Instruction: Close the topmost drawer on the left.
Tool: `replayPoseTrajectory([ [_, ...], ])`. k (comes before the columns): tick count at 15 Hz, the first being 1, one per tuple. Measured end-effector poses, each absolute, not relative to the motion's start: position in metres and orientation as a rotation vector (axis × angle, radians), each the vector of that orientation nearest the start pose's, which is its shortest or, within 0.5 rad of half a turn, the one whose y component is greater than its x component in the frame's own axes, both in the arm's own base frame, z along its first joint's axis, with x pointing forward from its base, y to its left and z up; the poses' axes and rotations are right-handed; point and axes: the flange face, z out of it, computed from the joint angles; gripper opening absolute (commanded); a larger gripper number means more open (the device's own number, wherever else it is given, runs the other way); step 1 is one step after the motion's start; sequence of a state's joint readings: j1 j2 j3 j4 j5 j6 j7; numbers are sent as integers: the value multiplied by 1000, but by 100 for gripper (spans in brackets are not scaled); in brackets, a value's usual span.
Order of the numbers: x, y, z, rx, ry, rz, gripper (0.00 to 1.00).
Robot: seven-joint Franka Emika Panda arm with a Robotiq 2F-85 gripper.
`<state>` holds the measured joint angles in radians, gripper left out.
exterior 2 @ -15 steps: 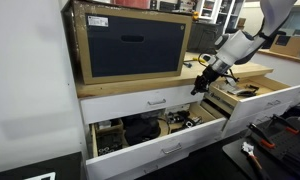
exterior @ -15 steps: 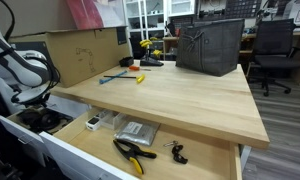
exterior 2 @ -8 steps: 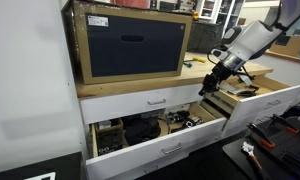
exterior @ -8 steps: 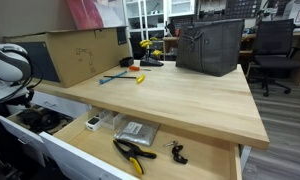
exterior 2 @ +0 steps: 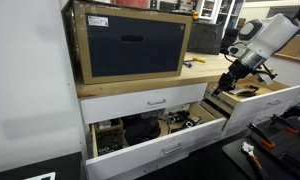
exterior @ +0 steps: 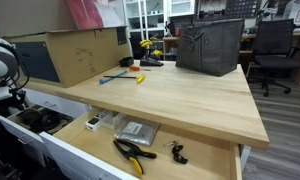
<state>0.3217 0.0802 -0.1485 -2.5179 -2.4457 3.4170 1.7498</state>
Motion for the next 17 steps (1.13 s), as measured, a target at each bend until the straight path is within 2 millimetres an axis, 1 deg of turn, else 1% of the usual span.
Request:
replayPoseTrajectory([
  [2, 329, 111, 245, -2760, -1274, -560, 0],
  [4, 332, 91, 250, -2816, -1158, -559, 0],
  [6, 334, 76, 259, -2848, -1046, -546, 0],
  [7, 335, 75, 263, -2858, -993, -557, 26],
  [8, 333, 78, 266, -2859, -961, -565, 28],
  [9, 330, 84, 268, -2850, -947, -571, 34],
  [11, 319, 104, 271, -2822, -935, -568, 49],
  [13, 306, 122, 268, -2806, -914, -534, 62],
  [14, 299, 130, 266, -2800, -904, -513, 71],
  [15, 294, 136, 263, -2798, -892, -494, 52],
  [17, 286, 145, 261, -2796, -872, -470, 68],
])
